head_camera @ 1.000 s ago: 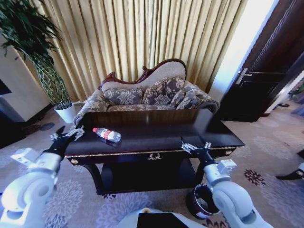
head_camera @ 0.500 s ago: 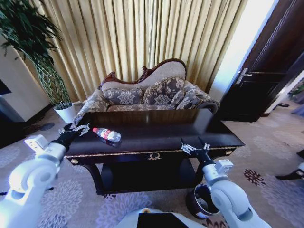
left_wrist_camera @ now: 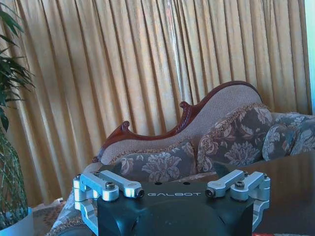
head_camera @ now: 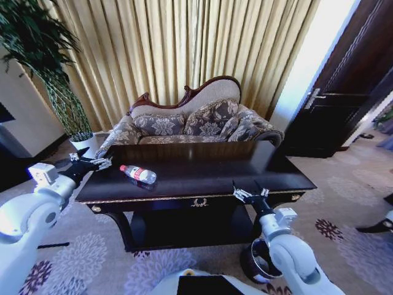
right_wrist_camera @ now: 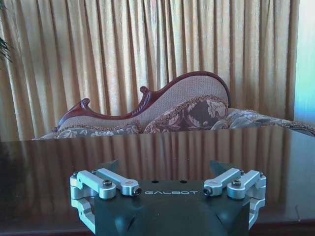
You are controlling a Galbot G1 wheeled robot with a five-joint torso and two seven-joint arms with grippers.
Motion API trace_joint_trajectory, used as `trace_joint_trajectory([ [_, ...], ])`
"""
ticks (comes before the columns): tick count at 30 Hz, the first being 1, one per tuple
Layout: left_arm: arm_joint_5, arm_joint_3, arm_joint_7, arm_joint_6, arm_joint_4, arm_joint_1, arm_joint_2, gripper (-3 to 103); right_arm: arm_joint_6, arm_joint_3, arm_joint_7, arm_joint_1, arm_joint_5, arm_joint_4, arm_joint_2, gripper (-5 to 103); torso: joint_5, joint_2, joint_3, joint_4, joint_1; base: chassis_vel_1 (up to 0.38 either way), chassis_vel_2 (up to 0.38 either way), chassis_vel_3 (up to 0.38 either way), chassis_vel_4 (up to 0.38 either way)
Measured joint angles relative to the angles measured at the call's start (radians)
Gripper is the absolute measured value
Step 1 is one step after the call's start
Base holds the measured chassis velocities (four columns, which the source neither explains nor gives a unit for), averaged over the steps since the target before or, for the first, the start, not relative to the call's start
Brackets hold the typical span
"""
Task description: Move to the front of the table and place the trash on the table into the trash bin.
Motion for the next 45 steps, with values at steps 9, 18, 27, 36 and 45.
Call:
trace_joint_trajectory([
  [9, -0.142, 0.062, -0.176, 0.023, -0.033, -0.044, -0.037, 100, 0.001, -0.006, 0.000, 0.012, 0.021, 0.001, -0.008, 100, 0.0001, 0.000, 0.000, -0.0002, 0.000, 0.000, 0.000, 0.000, 0.000],
  [18, -0.230, 0.173, -0.410, 0.076, -0.065, -0.089, -0.130, 100, 0.000, 0.014, 0.004, 0.040, 0.072, 0.005, -0.049, 100, 0.0002, 0.000, 0.000, 0.0002, 0.000, 0.000, 0.000, 0.000, 0.000],
  [27, -0.383, 0.397, -0.786, 0.081, -0.019, -0.271, -0.255, 100, -0.004, 0.036, 0.011, 0.034, 0.105, 0.003, -0.120, 100, 0.0000, 0.000, 0.000, -0.0003, 0.000, 0.000, 0.000, 0.000, 0.000],
  [36, -0.482, 0.543, -0.943, 0.077, -0.034, -0.371, -0.297, 100, -0.007, 0.026, 0.034, 0.053, 0.121, -0.047, -0.145, 100, 0.0003, 0.000, 0.000, -0.0002, 0.000, 0.000, 0.000, 0.000, 0.000],
  [45, -0.703, 0.555, -1.115, 0.075, -0.135, -0.352, -0.212, 100, -0.008, -0.024, 0.017, 0.118, 0.120, -0.112, -0.125, 100, 0.0000, 0.000, 0.000, 0.0001, 0.000, 0.000, 0.000, 0.000, 0.000],
])
